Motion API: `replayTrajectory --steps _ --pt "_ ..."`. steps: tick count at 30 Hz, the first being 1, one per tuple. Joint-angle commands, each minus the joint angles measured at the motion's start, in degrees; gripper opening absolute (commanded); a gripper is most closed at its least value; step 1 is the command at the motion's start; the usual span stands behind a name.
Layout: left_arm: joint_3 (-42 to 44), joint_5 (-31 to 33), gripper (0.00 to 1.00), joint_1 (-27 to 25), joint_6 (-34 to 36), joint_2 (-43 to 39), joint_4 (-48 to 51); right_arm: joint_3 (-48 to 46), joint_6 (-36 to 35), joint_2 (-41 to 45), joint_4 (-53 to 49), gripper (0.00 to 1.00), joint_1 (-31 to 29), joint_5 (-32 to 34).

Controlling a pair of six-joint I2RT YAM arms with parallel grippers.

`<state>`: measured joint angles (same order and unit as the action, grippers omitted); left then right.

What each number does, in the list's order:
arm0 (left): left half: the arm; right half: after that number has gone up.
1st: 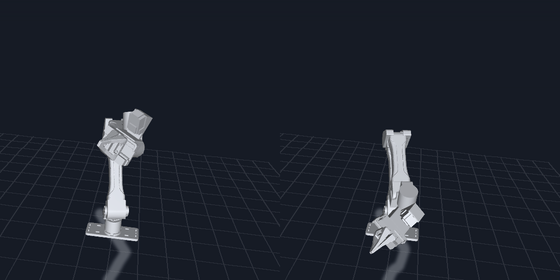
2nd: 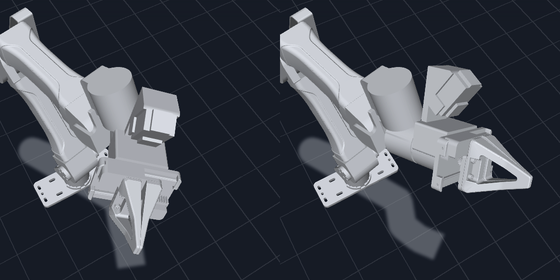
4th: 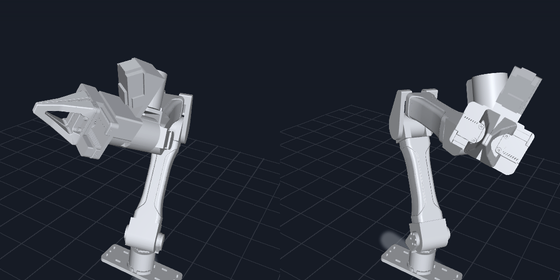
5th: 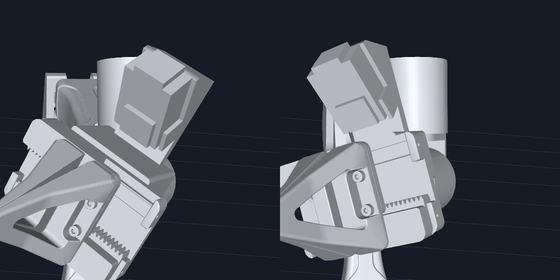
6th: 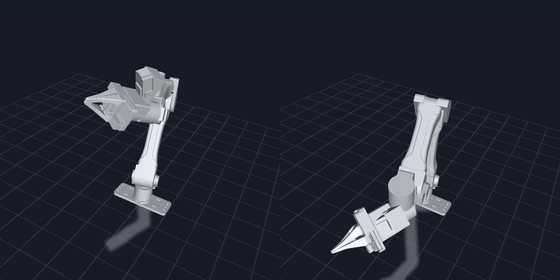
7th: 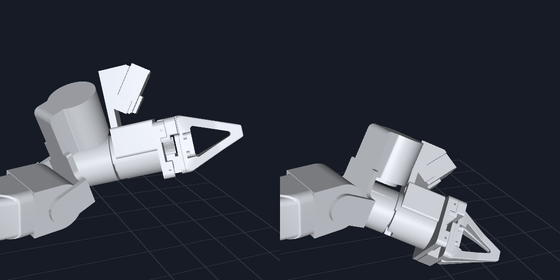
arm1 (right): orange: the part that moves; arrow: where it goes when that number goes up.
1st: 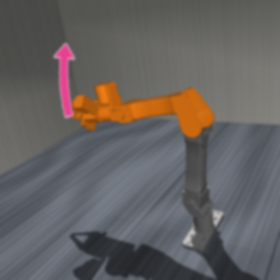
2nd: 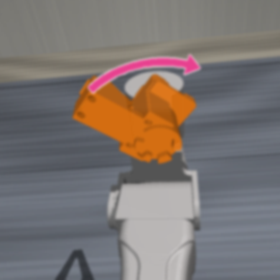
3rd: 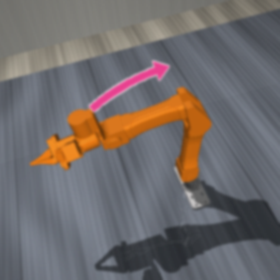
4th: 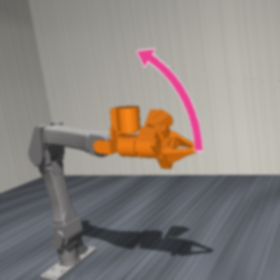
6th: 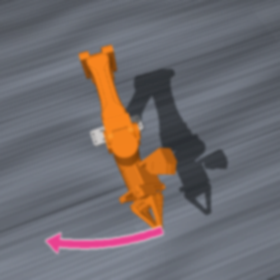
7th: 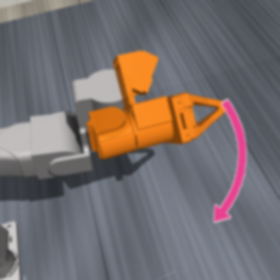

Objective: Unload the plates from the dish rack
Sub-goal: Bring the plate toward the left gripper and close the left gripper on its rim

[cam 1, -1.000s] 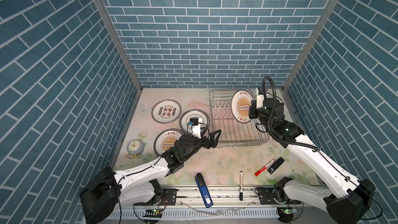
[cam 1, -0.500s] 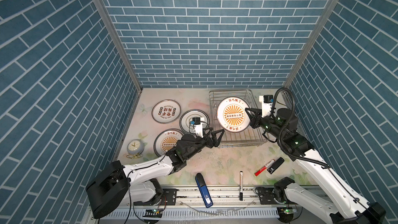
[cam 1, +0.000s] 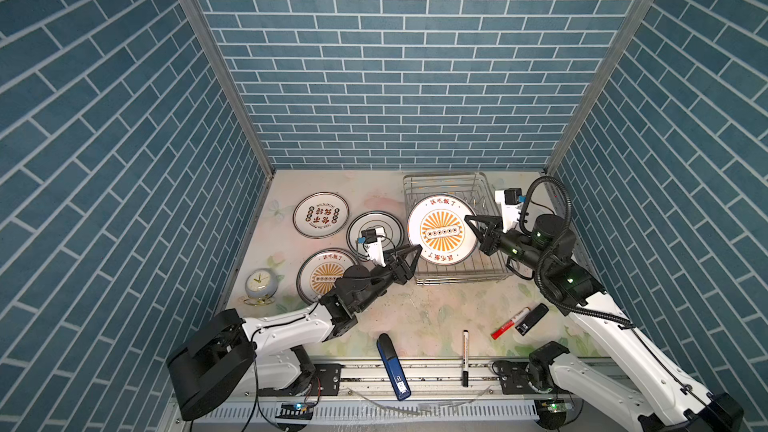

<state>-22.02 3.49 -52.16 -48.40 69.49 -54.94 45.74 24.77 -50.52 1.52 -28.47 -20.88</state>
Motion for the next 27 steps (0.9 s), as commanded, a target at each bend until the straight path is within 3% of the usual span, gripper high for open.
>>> replayTrajectory --steps 1,6,24,27 --pt "-0.2 1.0 0.44 -0.1 -0.7 0.7 -2.5 -0.9 2.7 0.6 4.2 0.05 0.1 -1.9" --pt "-0.6 1.3 0.32 -0.2 -1.0 2.0 -2.8 -0.9 2.7 -0.3 4.5 0.05 0.1 -3.0" --pt "-1.0 -0.2 0.37 -0.2 -0.9 2.2 -4.3 -2.0 4.6 -1.7 7.4 0.05 0.4 -6.3" --pt "-1.5 -1.1 0.32 -0.2 -0.6 1.9 -3.4 -2.1 5.7 -2.3 8.4 0.05 0.7 -7.5"
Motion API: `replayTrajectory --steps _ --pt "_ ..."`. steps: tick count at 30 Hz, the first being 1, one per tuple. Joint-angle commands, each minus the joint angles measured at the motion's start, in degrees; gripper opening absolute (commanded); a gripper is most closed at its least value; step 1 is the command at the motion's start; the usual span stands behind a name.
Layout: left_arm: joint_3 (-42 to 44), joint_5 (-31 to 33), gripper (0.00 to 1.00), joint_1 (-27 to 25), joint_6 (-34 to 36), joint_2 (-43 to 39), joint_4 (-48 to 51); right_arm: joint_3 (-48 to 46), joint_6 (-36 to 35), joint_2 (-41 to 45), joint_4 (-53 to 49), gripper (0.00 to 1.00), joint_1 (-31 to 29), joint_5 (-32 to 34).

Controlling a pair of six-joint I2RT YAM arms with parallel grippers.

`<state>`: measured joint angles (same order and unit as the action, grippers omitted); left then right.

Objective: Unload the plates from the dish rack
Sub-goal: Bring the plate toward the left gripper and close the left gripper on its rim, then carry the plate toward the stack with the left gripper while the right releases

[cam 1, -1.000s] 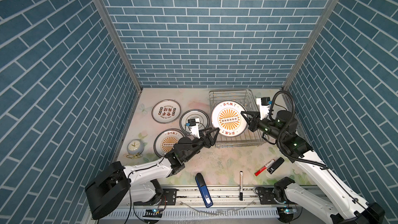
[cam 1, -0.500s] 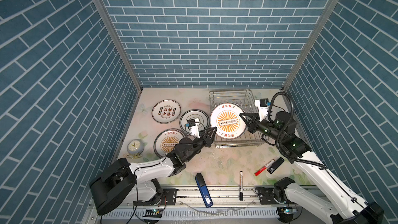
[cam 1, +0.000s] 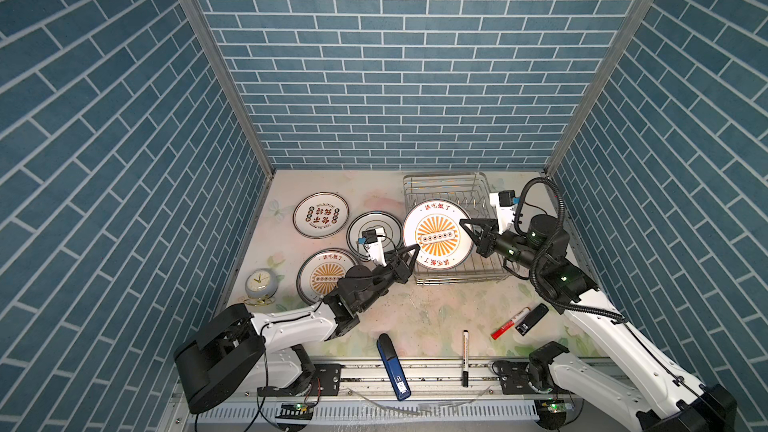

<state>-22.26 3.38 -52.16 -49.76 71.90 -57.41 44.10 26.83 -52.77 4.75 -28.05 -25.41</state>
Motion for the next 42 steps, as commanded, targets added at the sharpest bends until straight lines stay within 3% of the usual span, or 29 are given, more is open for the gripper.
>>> replayTrajectory --steps 1,6,11,15,20,36,39,42 --pt "-1.2 -1.2 0.32 -0.2 0.6 -0.6 -0.6 -0.4 3.7 -0.1 5.2 0.05 0.4 -3.1" --pt "-0.6 -1.4 0.3 -0.2 0.5 -1.0 -2.0 -0.2 4.5 -0.4 5.3 0.05 0.8 -4.0" --pt "-0.2 -1.0 0.19 -0.1 0.0 -1.3 -1.3 -0.2 4.0 -0.2 4.7 0.05 0.9 -2.9" --pt "-1.4 -0.6 0.0 -0.1 0.3 -1.5 1.7 0.2 5.6 -1.7 6.3 0.08 0.9 -7.3" --pt "-0.7 -0.2 0.0 -0.1 0.2 -2.0 1.1 0.7 4.1 -2.2 3.4 0.14 0.9 -2.9" --pt "-0.2 1.4 0.0 0.0 -0.4 -2.5 1.7 0.5 3.2 -1.4 1.6 0.7 0.9 -0.5" --pt "0.2 1.9 0.0 0.0 -0.4 -2.8 1.8 0.5 3.3 -0.6 0.6 0.99 0.8 1.1" --pt "0.6 2.6 0.0 0.3 -0.4 -3.3 2.0 0.6 2.5 0.4 -1.0 0.99 0.9 3.1"
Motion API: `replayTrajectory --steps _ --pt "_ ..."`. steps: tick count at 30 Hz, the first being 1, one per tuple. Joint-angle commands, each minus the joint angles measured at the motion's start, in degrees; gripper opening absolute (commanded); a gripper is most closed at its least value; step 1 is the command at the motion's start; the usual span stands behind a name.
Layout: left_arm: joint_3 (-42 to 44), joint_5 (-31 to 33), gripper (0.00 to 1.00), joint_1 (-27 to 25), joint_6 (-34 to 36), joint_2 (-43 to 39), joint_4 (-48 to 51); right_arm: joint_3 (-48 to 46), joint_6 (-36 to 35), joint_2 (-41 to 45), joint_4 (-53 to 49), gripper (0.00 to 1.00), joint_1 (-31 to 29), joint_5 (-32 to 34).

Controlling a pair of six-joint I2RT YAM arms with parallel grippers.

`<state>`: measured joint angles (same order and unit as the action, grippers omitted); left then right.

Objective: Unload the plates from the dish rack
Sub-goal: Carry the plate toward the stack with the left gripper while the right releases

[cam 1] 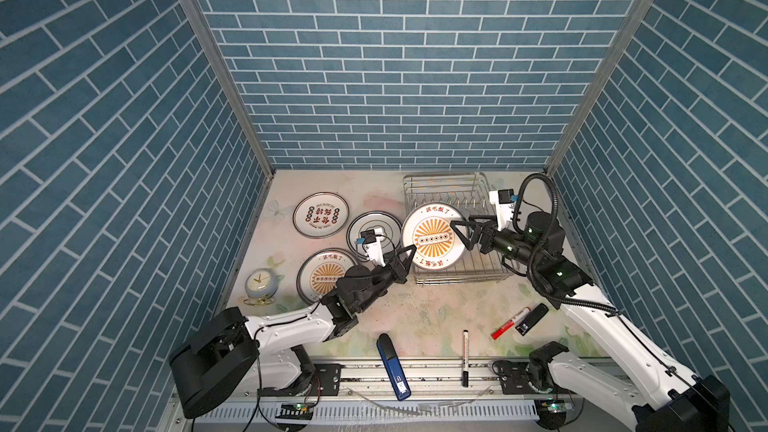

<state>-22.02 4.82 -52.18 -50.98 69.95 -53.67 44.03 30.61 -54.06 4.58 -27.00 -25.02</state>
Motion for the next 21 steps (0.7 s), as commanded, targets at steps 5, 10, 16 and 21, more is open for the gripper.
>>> replayTrajectory --steps 5,10,16,21 --pt "0.9 1.5 0.0 1.1 0.0 -2.0 -0.8 -0.9 -2.0 3.8 1.2 0.99 -0.3 2.2" --pt "2.8 -5.6 0.0 8.6 -4.5 -6.1 3.0 -2.8 -2.1 4.1 6.9 0.99 -0.8 -3.0" --pt "6.3 -3.2 0.0 12.1 -4.1 -16.6 13.9 1.3 -5.7 -2.2 3.6 0.99 -6.3 -1.1" --pt "7.8 -0.7 0.0 15.4 -4.4 -28.1 27.9 5.7 -9.1 -8.8 1.0 0.99 -12.5 3.0"
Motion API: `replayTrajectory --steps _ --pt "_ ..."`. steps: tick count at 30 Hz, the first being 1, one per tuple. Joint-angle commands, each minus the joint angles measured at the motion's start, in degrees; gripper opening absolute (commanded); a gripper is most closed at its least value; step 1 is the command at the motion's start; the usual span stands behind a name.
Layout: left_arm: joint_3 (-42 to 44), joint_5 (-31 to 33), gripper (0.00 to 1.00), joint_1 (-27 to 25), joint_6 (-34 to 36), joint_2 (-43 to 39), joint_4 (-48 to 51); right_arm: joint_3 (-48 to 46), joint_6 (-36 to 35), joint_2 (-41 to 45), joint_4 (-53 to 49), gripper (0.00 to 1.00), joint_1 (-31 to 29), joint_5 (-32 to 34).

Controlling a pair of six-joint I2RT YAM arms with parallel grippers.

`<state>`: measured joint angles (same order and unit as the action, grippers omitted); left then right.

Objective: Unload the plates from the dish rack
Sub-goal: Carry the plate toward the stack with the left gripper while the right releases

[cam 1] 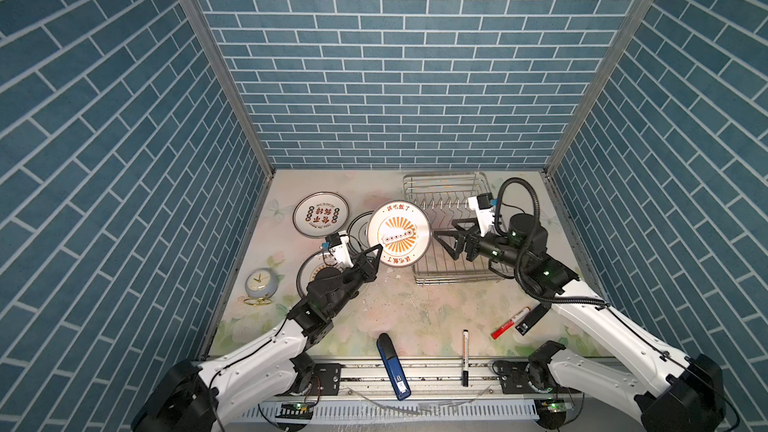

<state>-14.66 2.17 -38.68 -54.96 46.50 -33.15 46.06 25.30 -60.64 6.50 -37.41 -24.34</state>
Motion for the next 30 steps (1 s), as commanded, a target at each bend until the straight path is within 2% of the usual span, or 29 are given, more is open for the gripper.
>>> replayTrajectory --steps 1,7,11,14,22,27,30 --pt "0.8 2.3 0.0 2.7 -0.9 -7.2 10.6 4.6 -4.2 -3.7 -1.0 0.99 -3.1 2.6" --pt "1.4 6.6 0.0 4.1 -2.8 -19.6 26.3 8.9 -7.3 -11.3 -0.6 0.99 -8.5 5.0" --pt "1.3 8.9 0.0 5.0 -4.1 -23.9 33.9 12.1 -9.7 -15.0 -1.7 0.99 -12.2 8.3" --pt "0.6 12.9 0.0 5.6 -7.2 -26.8 42.5 14.4 -10.8 -17.8 -2.8 0.99 -14.7 11.3" --pt "-1.5 17.9 0.0 7.2 -7.8 -33.9 56.4 20.9 -11.3 -25.5 -3.5 0.99 -18.4 12.6" --pt "-0.8 17.8 0.0 10.1 -11.0 -38.5 60.9 24.9 -11.7 -31.0 -4.2 0.99 -19.7 13.3" --pt "-0.4 14.3 0.0 13.7 -10.9 -39.1 61.3 27.3 -11.2 -34.3 -4.3 0.99 -20.2 13.2"
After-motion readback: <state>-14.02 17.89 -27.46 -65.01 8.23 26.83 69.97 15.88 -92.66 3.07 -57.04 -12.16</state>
